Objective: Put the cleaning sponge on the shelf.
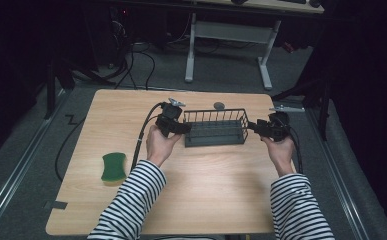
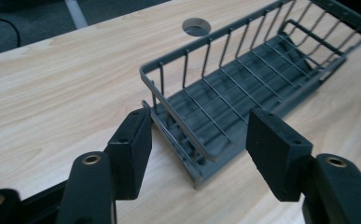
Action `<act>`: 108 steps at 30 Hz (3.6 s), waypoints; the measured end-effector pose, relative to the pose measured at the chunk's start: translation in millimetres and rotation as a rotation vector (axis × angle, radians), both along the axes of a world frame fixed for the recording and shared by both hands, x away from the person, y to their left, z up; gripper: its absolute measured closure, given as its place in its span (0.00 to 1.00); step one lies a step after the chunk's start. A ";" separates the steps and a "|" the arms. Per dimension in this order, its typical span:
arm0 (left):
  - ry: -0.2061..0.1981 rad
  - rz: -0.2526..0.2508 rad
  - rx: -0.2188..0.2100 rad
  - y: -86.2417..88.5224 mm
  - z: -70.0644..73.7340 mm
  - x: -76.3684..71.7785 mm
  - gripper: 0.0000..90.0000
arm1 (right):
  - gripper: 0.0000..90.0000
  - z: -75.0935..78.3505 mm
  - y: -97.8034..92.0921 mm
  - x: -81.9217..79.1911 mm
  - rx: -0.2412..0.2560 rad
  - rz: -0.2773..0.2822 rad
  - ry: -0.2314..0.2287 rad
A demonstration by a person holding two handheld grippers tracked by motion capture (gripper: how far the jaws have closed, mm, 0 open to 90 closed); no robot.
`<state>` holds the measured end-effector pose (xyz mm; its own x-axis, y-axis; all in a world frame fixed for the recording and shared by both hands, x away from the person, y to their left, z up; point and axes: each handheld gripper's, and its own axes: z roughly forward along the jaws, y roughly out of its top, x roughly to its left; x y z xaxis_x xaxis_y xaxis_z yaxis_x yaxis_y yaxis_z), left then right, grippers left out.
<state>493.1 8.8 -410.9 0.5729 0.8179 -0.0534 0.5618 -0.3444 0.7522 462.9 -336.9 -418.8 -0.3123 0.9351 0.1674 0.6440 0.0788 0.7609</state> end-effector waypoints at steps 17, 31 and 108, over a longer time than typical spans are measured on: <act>0.070 -0.011 -0.017 -7.4 -23.8 17.1 0.60 | 0.69 -20.7 8.7 32.2 -0.038 -0.031 0.086; 0.088 -0.035 0.037 -7.8 -26.2 13.4 0.75 | 0.82 -29.7 10.0 31.7 -0.013 0.014 0.112; 0.117 0.050 -0.042 105.9 -31.5 -102.6 0.65 | 0.76 -35.7 105.3 -39.9 -0.045 0.313 0.126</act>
